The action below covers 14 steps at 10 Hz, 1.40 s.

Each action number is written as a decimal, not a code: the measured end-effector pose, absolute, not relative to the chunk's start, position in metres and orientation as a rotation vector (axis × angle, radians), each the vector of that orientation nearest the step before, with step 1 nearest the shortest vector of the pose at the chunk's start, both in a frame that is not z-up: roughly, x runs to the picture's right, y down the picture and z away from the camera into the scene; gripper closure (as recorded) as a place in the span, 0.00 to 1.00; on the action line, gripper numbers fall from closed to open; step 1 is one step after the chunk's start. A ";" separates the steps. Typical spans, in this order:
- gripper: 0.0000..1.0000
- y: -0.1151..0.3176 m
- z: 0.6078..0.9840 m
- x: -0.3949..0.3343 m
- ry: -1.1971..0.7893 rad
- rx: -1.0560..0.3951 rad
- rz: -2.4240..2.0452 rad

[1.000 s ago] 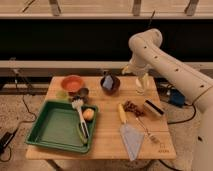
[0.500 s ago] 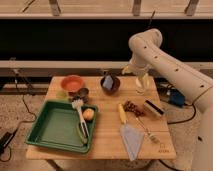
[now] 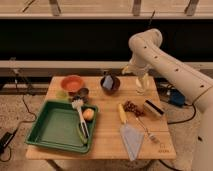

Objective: Place grapes in metal cup

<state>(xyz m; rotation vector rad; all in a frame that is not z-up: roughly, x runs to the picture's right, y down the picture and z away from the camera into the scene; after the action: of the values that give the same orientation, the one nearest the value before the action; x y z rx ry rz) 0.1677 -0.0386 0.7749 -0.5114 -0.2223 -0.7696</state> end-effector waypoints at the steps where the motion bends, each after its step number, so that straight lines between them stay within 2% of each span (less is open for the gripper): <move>1: 0.20 -0.039 0.775 0.168 -0.222 -0.511 -0.770; 11: 0.20 -0.039 0.776 0.169 -0.227 -0.520 -0.770; 14: 0.20 -0.018 0.791 0.156 -0.278 -0.613 -0.781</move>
<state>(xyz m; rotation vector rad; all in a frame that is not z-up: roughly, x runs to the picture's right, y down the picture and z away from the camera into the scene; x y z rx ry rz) 0.1555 -0.0183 0.7912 -0.6135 -0.2781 -0.7813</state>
